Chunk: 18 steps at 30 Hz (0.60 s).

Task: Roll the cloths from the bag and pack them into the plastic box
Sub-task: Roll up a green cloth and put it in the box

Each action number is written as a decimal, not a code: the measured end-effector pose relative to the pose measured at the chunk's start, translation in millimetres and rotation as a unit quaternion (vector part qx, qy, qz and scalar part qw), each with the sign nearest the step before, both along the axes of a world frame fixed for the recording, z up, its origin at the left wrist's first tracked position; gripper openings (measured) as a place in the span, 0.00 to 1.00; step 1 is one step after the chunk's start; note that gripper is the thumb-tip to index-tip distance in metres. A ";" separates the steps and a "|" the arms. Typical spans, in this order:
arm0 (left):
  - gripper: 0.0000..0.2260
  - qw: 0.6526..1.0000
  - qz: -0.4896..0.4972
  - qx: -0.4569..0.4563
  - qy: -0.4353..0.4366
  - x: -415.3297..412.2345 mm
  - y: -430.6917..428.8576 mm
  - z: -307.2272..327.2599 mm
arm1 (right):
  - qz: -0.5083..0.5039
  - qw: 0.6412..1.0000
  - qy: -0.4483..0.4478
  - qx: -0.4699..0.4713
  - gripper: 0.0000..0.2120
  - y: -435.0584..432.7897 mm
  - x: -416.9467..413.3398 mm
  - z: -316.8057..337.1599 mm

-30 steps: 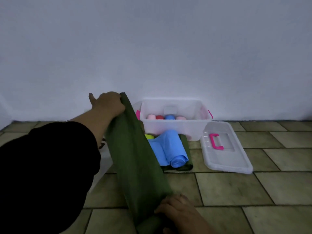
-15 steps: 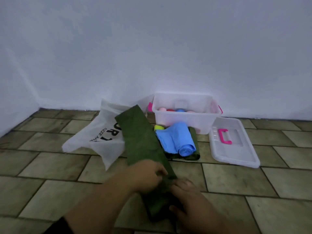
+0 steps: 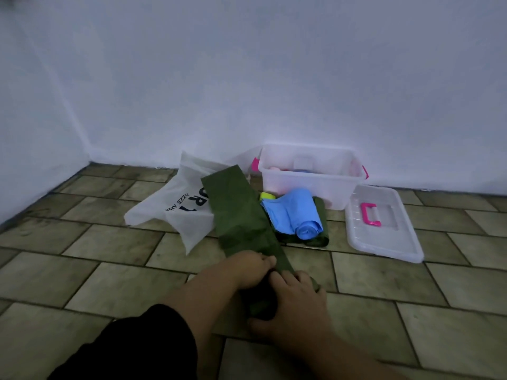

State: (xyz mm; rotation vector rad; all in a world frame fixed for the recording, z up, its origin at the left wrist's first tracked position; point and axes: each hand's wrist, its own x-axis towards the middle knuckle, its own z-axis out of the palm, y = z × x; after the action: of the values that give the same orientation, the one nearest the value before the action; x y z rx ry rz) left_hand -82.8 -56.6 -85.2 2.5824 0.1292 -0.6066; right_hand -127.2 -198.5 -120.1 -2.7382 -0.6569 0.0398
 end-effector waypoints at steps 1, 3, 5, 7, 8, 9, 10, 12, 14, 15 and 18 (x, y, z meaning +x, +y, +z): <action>0.24 1.000 0.009 0.010 0.003 0.1 -0.7 0.8 | 0.002 1.000 -0.004 0.000 0.29 -0.7 -1.4 0.1; 0.24 0.999 0.027 0.023 0.010 -0.4 -1.6 1.6 | 0.003 1.000 -0.001 0.001 0.29 -1.2 -2.8 0.4; 0.25 0.999 0.036 0.027 0.010 -1.2 -2.2 2.0 | 0.013 1.000 0.012 -0.004 0.31 -1.3 -3.3 0.9; 0.23 0.999 0.041 0.017 0.011 -3.2 -3.2 2.5 | 0.025 0.999 0.020 -0.015 0.32 -2.2 -3.2 0.7; 0.22 0.998 0.056 0.000 0.015 -1.8 -2.8 0.5 | 0.028 0.999 0.024 -0.018 0.32 -2.4 -2.6 1.1; 0.21 0.998 0.063 -0.021 0.012 -1.8 -3.1 0.1 | 0.030 0.999 0.030 -0.020 0.32 -2.5 -1.8 2.4; 0.20 0.998 0.062 -0.030 0.004 -2.0 -3.9 -0.7 | 0.033 0.998 0.038 -0.025 0.33 -3.0 -1.0 3.9; 0.21 0.998 0.065 -0.015 0.014 -2.0 -3.8 -3.3 | 0.054 0.996 0.054 -0.038 0.33 -7.1 1.2 7.6; 0.23 0.999 0.042 0.007 -0.011 -3.4 -3.4 -4.8 | 0.074 0.994 0.073 -0.031 0.26 -15.4 3.8 11.8; 0.24 0.999 0.035 0.015 -0.022 -2.9 -3.3 -6.9 | 0.079 0.993 0.086 -0.017 0.20 -20.3 5.8 14.4; 0.23 0.998 -0.004 0.043 -0.037 -6.8 -4.0 -7.8 | 0.102 0.987 0.122 0.001 0.13 -29.6 13.5 23.6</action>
State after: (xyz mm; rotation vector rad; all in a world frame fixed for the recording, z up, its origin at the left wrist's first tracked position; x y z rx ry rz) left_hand -89.6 -60.6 -93.0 2.6853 0.1225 -0.5191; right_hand -113.6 -228.0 -96.4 -2.5949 -0.8604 0.4142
